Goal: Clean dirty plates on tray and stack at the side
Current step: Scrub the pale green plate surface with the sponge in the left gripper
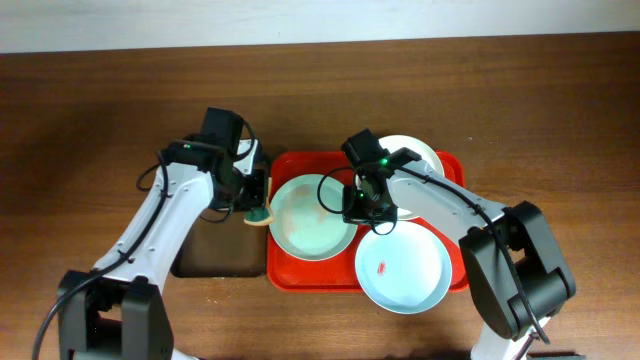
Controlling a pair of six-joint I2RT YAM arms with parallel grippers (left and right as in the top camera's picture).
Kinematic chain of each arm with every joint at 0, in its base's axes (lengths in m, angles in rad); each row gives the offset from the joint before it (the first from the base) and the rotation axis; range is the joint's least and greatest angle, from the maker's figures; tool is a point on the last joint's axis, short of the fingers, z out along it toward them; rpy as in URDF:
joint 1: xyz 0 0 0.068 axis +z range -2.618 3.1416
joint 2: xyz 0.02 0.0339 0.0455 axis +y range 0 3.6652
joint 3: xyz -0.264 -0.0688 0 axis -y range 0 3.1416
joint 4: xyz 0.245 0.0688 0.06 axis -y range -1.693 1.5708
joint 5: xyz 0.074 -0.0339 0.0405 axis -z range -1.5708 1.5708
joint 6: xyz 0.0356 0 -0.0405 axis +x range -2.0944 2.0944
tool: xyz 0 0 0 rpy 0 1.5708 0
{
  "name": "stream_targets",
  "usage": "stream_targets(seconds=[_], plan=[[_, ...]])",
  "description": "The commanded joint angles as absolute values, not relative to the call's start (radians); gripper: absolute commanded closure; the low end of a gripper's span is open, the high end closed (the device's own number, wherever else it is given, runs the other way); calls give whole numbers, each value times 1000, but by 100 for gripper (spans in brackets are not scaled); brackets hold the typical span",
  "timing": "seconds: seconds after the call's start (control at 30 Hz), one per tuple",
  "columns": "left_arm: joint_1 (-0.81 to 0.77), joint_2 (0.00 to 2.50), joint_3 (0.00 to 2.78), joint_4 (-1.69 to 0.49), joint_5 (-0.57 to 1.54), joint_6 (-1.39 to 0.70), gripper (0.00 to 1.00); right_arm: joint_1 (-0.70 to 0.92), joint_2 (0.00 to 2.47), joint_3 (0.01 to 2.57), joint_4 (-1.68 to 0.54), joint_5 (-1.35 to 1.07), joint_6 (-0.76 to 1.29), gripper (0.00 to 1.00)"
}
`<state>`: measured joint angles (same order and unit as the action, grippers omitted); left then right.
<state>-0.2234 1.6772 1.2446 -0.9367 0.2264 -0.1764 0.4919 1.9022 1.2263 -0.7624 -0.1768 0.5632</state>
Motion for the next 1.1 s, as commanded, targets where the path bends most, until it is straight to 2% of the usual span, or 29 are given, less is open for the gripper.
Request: stream_targets(seconds=[0.0, 0.23, 0.5, 0.73, 0.83, 1.07], plan=[[-284, 1672, 1255, -912, 300, -171, 100, 510, 1908, 1227, -754, -203, 555, 96], [-377, 1752, 1242, -823, 292, -217, 100, 510, 1908, 1227, -755, -203, 555, 96], [-382, 1947, 1242, -733, 294, -224, 100, 510, 1908, 1227, -755, -202, 555, 96], [-369, 1977, 1277, -761, 493, -222, 100, 510, 1908, 1227, -754, -202, 555, 96], [-354, 1922, 1322, -802, 480, -215, 100, 510, 1908, 1227, -755, -202, 555, 96], [-364, 1851, 1313, -831, 246, -216, 100, 510, 1908, 1227, -755, -202, 555, 96]])
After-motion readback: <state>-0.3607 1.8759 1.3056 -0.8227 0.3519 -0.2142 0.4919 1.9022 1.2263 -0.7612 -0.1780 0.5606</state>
